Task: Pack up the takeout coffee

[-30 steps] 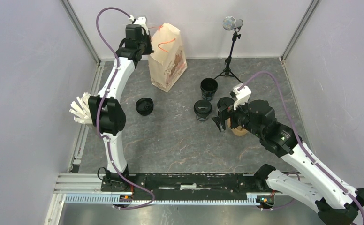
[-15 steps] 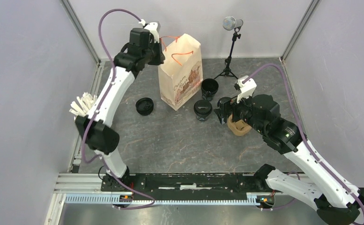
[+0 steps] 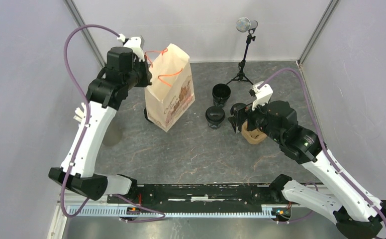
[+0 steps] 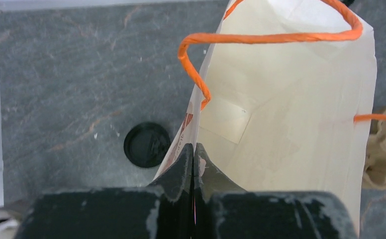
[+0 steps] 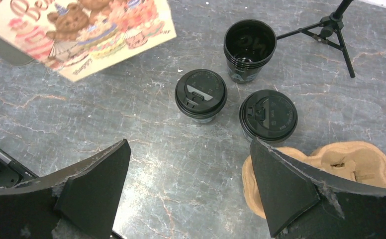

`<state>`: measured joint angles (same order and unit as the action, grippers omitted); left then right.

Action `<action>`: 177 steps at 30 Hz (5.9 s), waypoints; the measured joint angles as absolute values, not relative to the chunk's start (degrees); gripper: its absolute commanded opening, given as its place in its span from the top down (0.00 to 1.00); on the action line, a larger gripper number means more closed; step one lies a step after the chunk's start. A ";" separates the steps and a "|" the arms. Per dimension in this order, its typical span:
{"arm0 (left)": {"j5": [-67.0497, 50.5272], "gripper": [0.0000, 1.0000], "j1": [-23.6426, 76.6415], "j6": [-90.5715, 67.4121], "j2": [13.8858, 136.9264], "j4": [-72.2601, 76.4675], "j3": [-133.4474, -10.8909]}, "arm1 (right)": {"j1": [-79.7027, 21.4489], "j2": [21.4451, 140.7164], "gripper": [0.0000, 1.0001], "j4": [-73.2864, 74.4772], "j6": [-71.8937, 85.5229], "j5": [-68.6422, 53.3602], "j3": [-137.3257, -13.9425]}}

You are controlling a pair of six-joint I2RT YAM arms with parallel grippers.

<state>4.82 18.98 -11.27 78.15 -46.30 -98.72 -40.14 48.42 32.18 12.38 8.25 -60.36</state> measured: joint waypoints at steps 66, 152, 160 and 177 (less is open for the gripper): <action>11.03 0.02 18.98 -15.73 39.92 -59.13 -68.82 | -8.34 69.30 0.41 36.75 52.82 15.18 -52.31; 16.21 0.01 18.98 -15.77 36.80 -63.79 -67.72 | -3.33 86.21 0.56 52.77 47.40 18.48 -69.49; 15.97 0.01 18.98 -15.77 36.80 -63.83 -67.72 | -1.93 87.96 0.57 52.75 39.99 18.96 -69.32; 14.20 0.01 18.98 -15.77 37.19 -66.19 -69.06 | -1.43 80.99 0.57 51.68 27.29 16.49 -74.35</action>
<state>14.20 18.98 -15.77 37.19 -66.19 -69.06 -1.43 80.99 51.68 27.29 16.49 -74.35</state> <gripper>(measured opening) 0.987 0.429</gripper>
